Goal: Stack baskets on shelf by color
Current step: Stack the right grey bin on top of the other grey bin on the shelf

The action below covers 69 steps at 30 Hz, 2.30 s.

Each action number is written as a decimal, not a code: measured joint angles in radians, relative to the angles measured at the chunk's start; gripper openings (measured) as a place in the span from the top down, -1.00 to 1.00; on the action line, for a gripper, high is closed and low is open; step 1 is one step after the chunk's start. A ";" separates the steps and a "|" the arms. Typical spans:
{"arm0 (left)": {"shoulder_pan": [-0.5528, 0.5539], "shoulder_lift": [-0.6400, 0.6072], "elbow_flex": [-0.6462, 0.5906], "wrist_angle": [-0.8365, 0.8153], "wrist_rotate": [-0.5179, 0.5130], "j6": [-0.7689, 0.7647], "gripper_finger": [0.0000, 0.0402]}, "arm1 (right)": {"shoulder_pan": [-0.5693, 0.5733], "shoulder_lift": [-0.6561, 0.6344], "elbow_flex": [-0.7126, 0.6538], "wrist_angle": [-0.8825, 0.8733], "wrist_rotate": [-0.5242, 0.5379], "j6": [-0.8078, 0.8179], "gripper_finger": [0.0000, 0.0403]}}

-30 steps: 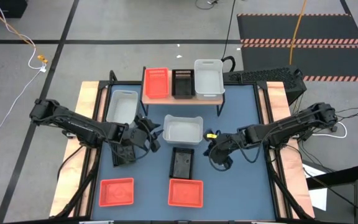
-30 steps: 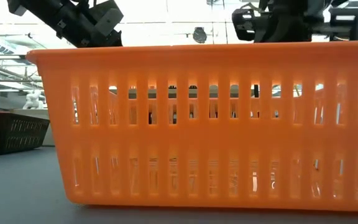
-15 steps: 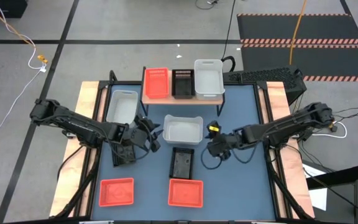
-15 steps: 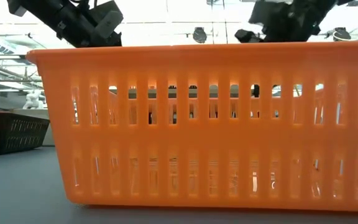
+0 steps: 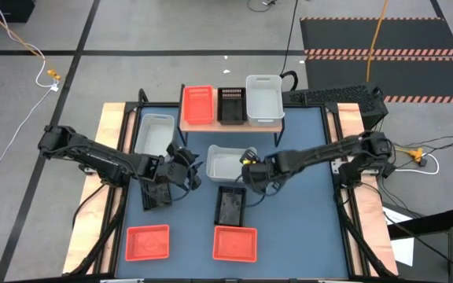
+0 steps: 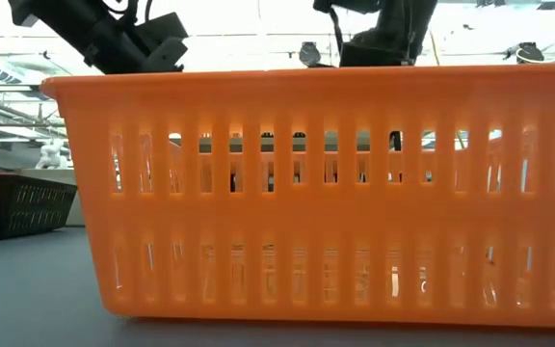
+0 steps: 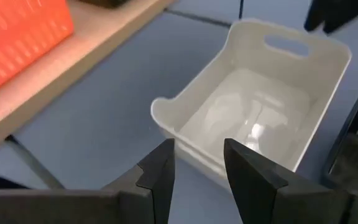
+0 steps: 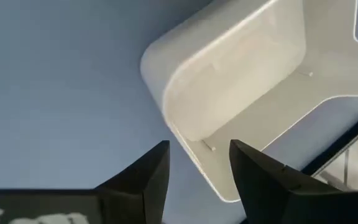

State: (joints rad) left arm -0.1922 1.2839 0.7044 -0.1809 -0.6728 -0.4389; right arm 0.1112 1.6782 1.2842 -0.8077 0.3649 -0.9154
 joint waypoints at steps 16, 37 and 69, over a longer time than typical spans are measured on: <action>-0.038 0.000 0.000 -0.097 -0.001 -0.038 0.30 | -0.121 0.000 -0.169 0.172 -0.080 -0.211 0.24; -0.035 -0.010 0.000 -0.129 0.002 0.113 0.30 | 0.085 -0.254 -0.177 0.071 -0.351 0.343 1.00; -0.033 -0.011 0.000 -0.053 0.100 0.019 0.30 | -0.104 -0.157 0.766 -0.294 0.209 0.528 1.00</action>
State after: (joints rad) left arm -0.2249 1.2729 0.7044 -0.2340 -0.5729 -0.4195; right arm 0.0071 1.5214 2.0506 -1.1016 0.5735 -0.3870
